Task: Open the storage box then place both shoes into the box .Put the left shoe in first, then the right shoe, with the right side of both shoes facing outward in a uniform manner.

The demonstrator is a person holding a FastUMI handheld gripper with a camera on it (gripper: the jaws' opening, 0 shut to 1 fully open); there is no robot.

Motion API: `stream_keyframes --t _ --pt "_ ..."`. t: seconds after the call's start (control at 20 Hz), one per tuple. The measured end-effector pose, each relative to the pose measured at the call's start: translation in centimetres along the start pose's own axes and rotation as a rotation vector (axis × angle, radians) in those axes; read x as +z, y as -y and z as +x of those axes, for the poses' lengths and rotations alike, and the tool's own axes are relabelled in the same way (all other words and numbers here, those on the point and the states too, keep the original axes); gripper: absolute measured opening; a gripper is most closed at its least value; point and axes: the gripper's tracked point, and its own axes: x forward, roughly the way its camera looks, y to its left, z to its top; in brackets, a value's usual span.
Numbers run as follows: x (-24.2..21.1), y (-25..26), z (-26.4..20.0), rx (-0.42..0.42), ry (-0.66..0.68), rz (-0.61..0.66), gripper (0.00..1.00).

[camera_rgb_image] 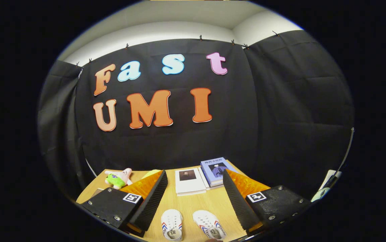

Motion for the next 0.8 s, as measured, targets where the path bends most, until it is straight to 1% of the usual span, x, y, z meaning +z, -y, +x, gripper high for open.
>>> stream_keyframes --t 0.25,0.55,0.8 --pt "-7.0 -2.0 1.8 0.109 -0.173 0.13 0.98" --pt "-13.8 -6.4 3.1 0.306 -0.36 0.384 0.98" --pt "-19.0 -10.2 3.7 0.467 -0.517 0.553 0.98"
